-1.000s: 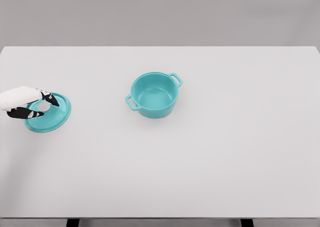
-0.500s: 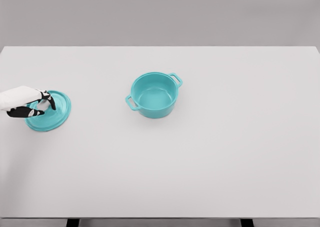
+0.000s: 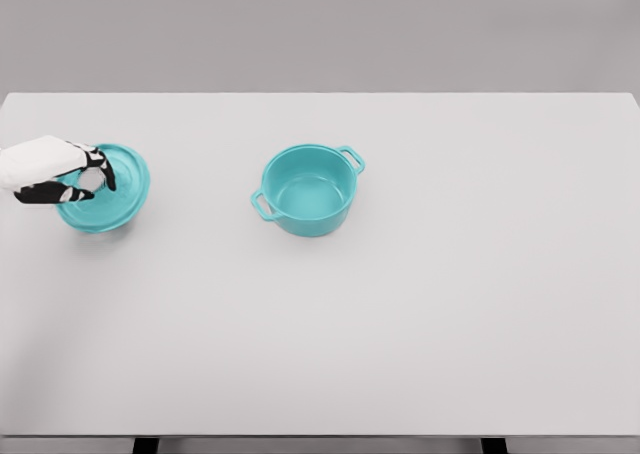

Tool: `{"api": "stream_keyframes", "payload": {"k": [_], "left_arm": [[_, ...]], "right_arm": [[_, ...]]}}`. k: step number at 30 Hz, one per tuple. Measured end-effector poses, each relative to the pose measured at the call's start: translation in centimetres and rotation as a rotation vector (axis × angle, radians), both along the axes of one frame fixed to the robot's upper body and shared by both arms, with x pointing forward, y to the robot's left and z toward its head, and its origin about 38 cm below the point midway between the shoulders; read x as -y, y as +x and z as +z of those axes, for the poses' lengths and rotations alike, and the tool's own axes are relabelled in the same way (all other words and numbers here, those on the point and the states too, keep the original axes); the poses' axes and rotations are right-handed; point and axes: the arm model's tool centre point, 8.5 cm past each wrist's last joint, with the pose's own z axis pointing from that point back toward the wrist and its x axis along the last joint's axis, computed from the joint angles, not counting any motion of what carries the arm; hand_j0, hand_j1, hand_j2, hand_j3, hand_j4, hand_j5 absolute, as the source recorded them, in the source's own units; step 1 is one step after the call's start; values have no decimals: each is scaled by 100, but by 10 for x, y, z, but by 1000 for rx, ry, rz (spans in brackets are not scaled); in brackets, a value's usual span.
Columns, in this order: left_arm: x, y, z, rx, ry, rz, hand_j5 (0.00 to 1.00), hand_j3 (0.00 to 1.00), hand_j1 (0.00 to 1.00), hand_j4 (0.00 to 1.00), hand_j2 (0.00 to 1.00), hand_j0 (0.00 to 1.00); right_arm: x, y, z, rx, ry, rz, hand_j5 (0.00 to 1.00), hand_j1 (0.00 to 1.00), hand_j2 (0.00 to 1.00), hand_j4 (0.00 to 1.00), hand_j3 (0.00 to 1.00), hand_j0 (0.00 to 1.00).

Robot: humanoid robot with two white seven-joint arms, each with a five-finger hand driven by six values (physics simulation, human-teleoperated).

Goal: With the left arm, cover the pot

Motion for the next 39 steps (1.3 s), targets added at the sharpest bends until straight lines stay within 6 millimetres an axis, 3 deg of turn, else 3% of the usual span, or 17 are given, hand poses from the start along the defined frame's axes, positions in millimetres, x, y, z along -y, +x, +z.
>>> {"api": "stream_keyframes", "payload": {"k": [4,12,19,27,39], "left_arm": [[11,10,15,39,-10,-22,46,46,46,46,46,46],[44,23,16,61,-55,-78,46,46,46,46,46,46],[63,25,13,58,-78,-117,46,46,46,46,46,46],[91,25,32,114,-89,-194,46,46,46,46,46,46],[128,29,43,155,-133,-268,46,46,46,46,46,46]], "right_arm": [[0,0,0,0,0,0,100,100,100,100,100,100],[0,0,0,0,0,0,100,100,100,100,100,100],[0,0,0,0,0,0,100,100,100,100,100,100],[0,0,0,0,0,0,100,100,100,100,100,100],[0,0,0,0,0,0,100,100,100,100,100,100]]}}
